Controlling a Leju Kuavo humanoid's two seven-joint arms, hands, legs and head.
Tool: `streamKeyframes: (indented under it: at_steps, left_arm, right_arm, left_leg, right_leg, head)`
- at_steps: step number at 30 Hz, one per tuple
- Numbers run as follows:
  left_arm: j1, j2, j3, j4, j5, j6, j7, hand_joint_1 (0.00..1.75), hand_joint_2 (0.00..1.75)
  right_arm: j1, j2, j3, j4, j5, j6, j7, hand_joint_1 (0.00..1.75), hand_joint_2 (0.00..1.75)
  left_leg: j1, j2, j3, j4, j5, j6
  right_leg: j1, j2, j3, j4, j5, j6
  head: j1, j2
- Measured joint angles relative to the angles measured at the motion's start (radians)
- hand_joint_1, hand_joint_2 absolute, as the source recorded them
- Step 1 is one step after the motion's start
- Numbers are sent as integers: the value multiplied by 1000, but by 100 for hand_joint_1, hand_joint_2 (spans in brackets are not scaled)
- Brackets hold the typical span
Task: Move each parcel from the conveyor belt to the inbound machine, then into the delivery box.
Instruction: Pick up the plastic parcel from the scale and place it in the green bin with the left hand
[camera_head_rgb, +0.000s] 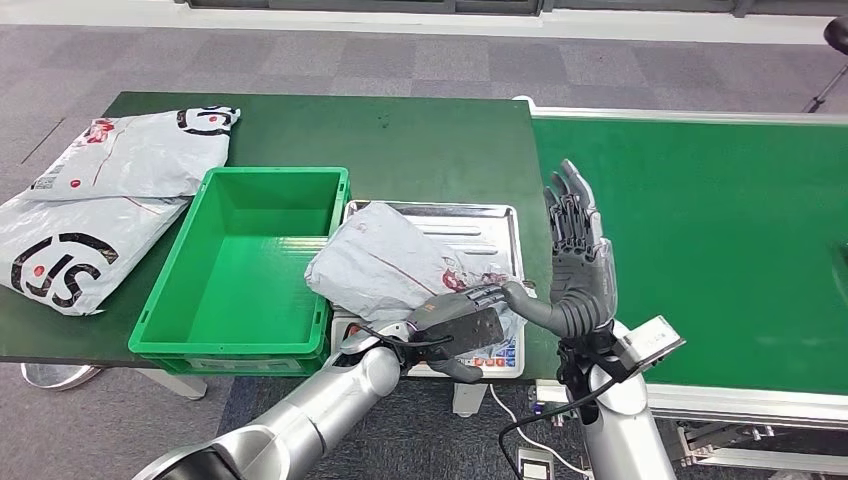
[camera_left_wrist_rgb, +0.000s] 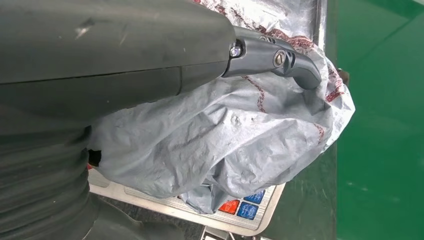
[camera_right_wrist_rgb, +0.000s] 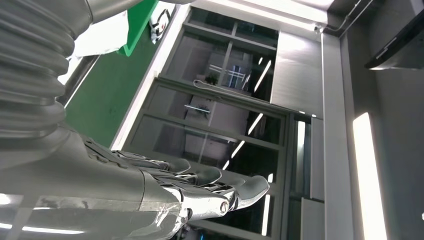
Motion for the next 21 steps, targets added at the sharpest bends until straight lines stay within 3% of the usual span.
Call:
streamKeyframes:
  at_steps: [9,10,13,14,21]
  left_arm:
    - [-8,0,0,15,-2,-3,-2,0,175]
    - [-8,0,0,16,-2,-3,-2,18,175]
    - [-9,0,0,18,-2,-3,-3,149,175]
    - [-9,0,0,19,-2,-2,-5,175,175]
    - [-5,0,7,19,19,56,-78,175,175]
  right_arm:
    - [11,9,-9,-14,4,3,1,0,175]
    - [12,9,-9,-15,4,3,1,0,175]
    - [13,10,-9,-16,4,3,1,0,175]
    - [14,10,-9,-17,4,3,1,0,175]
    - [40,10,-13,-32,10,1,-2,0,175]
  left_leg:
    - [0,0,3,0,0,0]
    - [0,0,3,0,0,0]
    - [0,0,3,0,0,0]
    - [0,0,4,0,0,0]
    - [0,0,4,0,0,0]
  right_leg:
    - [0,0,3,0,0,0]
    - [0,0,3,0,0,0]
    - [0,0,3,0,0,0]
    - [0,0,3,0,0,0]
    - [0,0,3,0,0,0]
  head:
    - [0,0]
    - [0,0]
    - [0,0]
    - [0,0]
    - [0,0]
